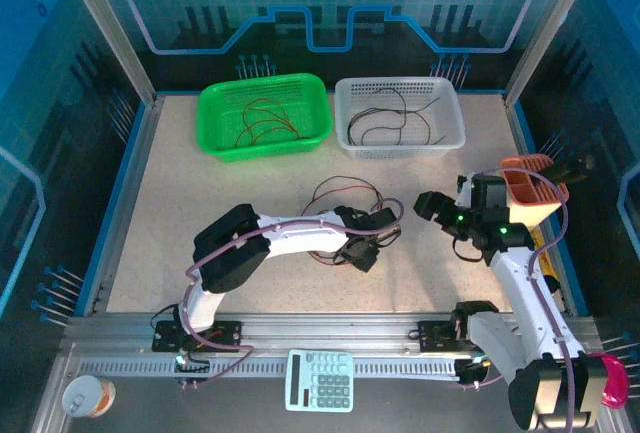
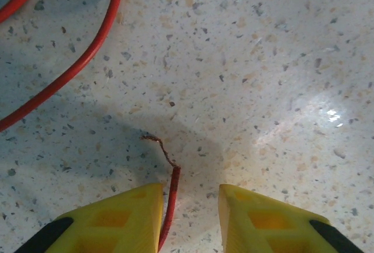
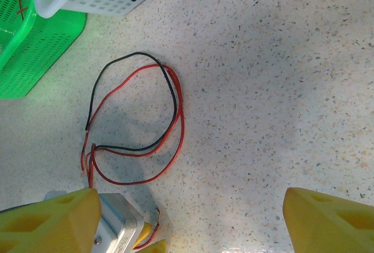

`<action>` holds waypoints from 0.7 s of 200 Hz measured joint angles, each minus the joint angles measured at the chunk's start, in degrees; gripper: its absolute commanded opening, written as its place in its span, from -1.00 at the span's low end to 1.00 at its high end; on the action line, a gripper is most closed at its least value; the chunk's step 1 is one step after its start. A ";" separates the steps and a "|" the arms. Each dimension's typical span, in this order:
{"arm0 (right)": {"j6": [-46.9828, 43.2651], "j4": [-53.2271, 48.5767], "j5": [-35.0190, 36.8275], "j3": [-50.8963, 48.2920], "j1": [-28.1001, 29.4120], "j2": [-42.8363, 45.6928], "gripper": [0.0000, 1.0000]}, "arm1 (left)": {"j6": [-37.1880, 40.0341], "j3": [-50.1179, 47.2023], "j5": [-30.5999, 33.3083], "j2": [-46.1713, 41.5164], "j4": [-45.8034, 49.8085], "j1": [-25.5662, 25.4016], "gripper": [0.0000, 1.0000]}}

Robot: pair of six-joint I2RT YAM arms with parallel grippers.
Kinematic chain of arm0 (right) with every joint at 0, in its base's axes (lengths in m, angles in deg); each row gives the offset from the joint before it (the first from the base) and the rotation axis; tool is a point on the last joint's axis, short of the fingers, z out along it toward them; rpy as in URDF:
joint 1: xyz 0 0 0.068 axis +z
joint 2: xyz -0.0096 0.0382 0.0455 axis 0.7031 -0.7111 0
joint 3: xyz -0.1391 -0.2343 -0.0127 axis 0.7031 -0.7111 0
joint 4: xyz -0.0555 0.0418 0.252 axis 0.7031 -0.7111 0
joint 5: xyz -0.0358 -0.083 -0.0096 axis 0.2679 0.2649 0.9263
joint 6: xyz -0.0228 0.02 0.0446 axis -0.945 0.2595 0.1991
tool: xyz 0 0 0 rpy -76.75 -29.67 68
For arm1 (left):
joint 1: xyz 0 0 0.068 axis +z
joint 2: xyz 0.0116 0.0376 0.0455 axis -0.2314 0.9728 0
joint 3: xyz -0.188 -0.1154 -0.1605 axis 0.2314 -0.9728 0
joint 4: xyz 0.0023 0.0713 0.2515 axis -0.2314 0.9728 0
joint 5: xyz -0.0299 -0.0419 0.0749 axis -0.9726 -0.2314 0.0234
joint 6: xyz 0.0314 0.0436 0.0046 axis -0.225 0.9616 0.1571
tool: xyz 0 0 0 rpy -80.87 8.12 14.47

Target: Untangle the cables

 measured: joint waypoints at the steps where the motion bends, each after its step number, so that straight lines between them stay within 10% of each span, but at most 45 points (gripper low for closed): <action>1: 0.00 0.02 -0.02 0.00 0.00 0.00 0.64 | -0.02 0.00 0.04 0.04 0.00 0.00 -0.42; 52: 0.22 0.00 -1.05 0.09 0.00 0.61 0.64 | 0.09 0.33 1.57 1.07 0.17 0.00 -1.00; 140: 0.44 4.13 -7.69 0.63 0.68 0.59 0.64 | 1.51 3.32 1.22 -8.00 2.91 3.10 -1.00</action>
